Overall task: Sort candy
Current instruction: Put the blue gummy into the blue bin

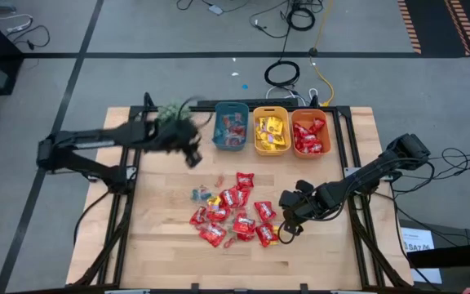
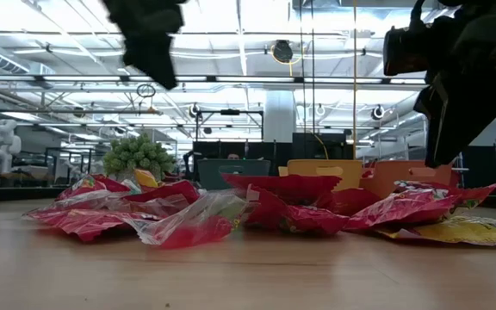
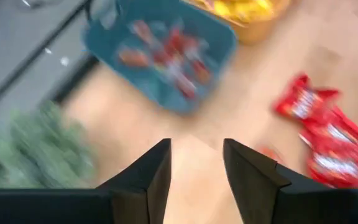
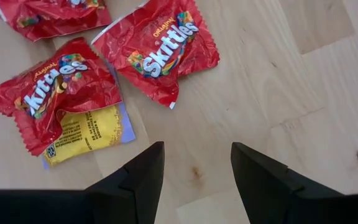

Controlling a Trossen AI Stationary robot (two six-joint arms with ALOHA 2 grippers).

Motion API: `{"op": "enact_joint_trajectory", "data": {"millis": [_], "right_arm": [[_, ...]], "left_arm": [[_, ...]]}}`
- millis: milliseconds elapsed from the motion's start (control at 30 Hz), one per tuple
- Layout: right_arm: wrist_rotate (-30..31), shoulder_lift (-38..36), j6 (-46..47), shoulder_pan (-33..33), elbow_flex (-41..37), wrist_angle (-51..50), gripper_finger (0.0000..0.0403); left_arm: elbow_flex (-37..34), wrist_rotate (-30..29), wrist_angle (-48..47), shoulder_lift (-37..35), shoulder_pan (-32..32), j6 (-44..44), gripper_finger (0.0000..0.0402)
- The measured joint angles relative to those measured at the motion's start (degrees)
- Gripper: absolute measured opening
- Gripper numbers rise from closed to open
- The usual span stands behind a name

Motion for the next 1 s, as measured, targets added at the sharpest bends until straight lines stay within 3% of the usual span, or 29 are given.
{"op": "enact_joint_trajectory", "data": {"millis": [233,433,500,633,800,900,1000], "right_arm": [[0.0,0.0,-5.7,0.0,0.0,0.2,0.0177],[0.0,0.0,-5.9,0.0,0.0,0.3,0.0177],[0.0,0.0,-5.9,0.0,0.0,0.3,0.0177],[-0.3,0.0,-5.9,0.0,0.0,0.4,0.0177],[-0.3,0.0,-5.3,0.0,0.0,0.4,0.0177],[-0.3,0.0,-5.2,0.2,0.0,0.4,0.0177],[-0.2,0.0,-5.1,0.6,0.0,0.4,0.0177]], "left_arm": [[-14.2,-0.1,4.3,-5.7,-16.9,-19.6,0.0157],[-19.9,-0.1,6.0,0.4,-25.0,-45.2,0.0157],[-20.4,0.5,8.0,3.7,-26.5,-49.9,0.0157],[-20.4,1.5,13.9,10.1,-27.7,-52.1,0.0157],[-20.4,3.1,10.5,18.3,-27.0,-57.8,0.0153],[-20.0,4.9,9.8,21.7,-26.9,-56.4,0.0124],[-20.0,5.5,10.0,22.5,-26.8,-54.6,0.007]]}}
